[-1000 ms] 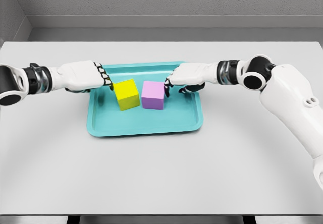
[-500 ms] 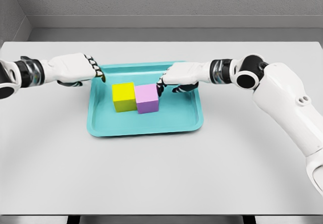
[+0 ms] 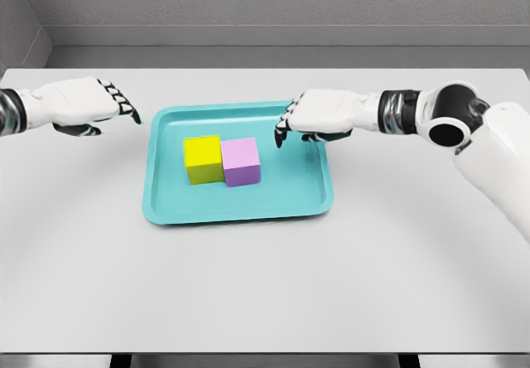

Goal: Push two cubes

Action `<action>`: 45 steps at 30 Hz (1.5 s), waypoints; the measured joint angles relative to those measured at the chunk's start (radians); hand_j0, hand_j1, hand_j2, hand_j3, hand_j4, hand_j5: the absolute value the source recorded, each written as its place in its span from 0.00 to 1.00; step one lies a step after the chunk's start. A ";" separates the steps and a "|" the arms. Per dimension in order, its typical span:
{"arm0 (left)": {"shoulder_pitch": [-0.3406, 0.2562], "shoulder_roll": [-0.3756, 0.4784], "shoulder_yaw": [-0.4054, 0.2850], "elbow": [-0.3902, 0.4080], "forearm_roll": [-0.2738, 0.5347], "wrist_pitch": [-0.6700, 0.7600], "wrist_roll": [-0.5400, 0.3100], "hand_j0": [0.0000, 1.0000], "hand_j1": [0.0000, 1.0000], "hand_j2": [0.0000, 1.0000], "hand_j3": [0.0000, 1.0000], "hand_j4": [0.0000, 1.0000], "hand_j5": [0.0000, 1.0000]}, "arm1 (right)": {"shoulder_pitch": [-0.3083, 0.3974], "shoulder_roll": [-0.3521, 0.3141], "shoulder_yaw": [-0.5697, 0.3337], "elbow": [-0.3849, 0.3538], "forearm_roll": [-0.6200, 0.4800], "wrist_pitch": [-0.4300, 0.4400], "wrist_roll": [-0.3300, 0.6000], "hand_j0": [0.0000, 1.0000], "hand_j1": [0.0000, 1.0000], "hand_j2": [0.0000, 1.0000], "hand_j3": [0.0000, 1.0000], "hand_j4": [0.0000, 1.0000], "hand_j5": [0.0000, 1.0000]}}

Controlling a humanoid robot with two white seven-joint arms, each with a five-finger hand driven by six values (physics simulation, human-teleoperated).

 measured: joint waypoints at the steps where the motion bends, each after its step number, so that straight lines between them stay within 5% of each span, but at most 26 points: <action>1: 0.002 0.007 0.000 0.000 0.011 0.000 0.000 0.74 0.74 0.74 0.74 0.74 0.74 | 0.009 -0.011 -0.006 -0.037 -0.001 0.000 0.000 0.58 0.58 0.58 0.58 0.58 0.58; 8: 0.011 0.093 0.001 0.000 0.111 0.000 0.001 0.79 0.79 0.79 0.79 0.79 0.79 | 0.074 -0.037 -0.013 -0.267 -0.005 0.000 0.000 0.57 0.57 0.57 0.57 0.57 0.57; 15: 0.011 0.111 0.001 0.002 0.132 0.000 0.001 0.79 0.79 0.79 0.79 0.79 0.79 | 0.110 -0.034 -0.004 -0.324 -0.003 0.000 0.000 0.57 0.57 0.57 0.57 0.57 0.57; 30: 0.011 0.110 0.009 0.002 0.135 0.000 0.001 0.79 0.79 0.79 0.79 0.79 0.79 | 0.129 0.086 0.089 -0.182 0.017 0.000 0.000 0.55 0.55 0.55 0.55 0.55 0.55; 45: 0.011 0.111 0.018 -0.004 0.135 0.000 0.001 0.79 0.79 0.79 0.79 0.79 0.79 | 0.124 0.122 0.100 -0.078 0.045 0.000 0.000 0.55 0.55 0.55 0.55 0.55 0.55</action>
